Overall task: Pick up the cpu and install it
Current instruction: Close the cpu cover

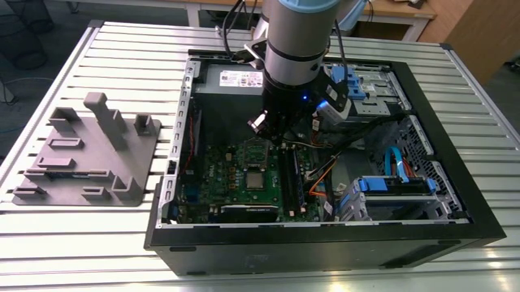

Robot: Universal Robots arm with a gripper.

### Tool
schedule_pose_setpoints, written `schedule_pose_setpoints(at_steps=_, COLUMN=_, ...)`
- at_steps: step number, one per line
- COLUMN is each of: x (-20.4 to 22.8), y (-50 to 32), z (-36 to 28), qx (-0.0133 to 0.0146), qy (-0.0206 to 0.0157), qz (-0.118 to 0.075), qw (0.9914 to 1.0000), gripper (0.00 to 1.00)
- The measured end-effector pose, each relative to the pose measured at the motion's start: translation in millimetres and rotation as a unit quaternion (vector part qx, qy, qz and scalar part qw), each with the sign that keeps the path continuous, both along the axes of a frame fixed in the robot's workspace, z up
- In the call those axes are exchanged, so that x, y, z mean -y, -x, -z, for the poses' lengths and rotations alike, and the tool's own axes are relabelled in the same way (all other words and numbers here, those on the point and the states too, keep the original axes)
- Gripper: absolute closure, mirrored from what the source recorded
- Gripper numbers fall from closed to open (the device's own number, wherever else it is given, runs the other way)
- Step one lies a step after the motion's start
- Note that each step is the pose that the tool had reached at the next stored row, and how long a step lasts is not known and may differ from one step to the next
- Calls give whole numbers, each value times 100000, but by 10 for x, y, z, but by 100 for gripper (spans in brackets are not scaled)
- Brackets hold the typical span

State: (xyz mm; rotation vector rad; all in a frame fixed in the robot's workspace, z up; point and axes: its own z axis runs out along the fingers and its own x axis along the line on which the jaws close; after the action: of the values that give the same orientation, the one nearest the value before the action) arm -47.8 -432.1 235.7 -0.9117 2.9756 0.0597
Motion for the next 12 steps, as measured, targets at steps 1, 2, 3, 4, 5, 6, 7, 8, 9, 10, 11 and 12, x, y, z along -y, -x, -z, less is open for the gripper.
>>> schedule_pose_setpoints(at_steps=1, x=0, y=0, z=-1, qx=3, qy=-13, qz=-30, qw=100000, gripper=89)
schedule_pose_setpoints(at_steps=2, x=0, y=0, z=-3, qx=-1, qy=-19, qz=-68, qw=100000, gripper=89)
schedule_pose_setpoints(at_steps=3, x=1, y=0, z=-7, qx=-4, qy=-19, qz=-126, qw=100000, gripper=89)
schedule_pose_setpoints(at_steps=4, x=1, y=0, z=-9, qx=2, qy=-32, qz=-215, qw=100000, gripper=89)
schedule_pose_setpoints(at_steps=5, x=1, y=0, z=-11, qx=2, qy=-35, qz=-300, qw=100000, gripper=89)
schedule_pose_setpoints(at_steps=6, x=1, y=0, z=-13, qx=1, qy=-36, qz=-381, qw=99999, gripper=89)
schedule_pose_setpoints(at_steps=7, x=1, y=0, z=-16, qx=0, qy=-31, qz=-474, qw=99999, gripper=89)
schedule_pose_setpoints(at_steps=8, x=1, y=0, z=-17, qx=1, qy=-36, qz=-561, qw=99998, gripper=89)
schedule_pose_setpoints(at_steps=9, x=1, y=0, z=-17, qx=3, qy=-37, qz=-627, qw=99998, gripper=89)
schedule_pose_setpoints(at_steps=10, x=1, y=0, z=-17, qx=0, qy=-34, qz=-637, qw=99998, gripper=89)
schedule_pose_setpoints(at_steps=11, x=1, y=0, z=-18, qx=-1, qy=-30, qz=-644, qw=99998, gripper=89)
schedule_pose_setpoints(at_steps=12, x=1, y=0, z=-18, qx=-1, qy=-30, qz=-647, qw=99998, gripper=89)
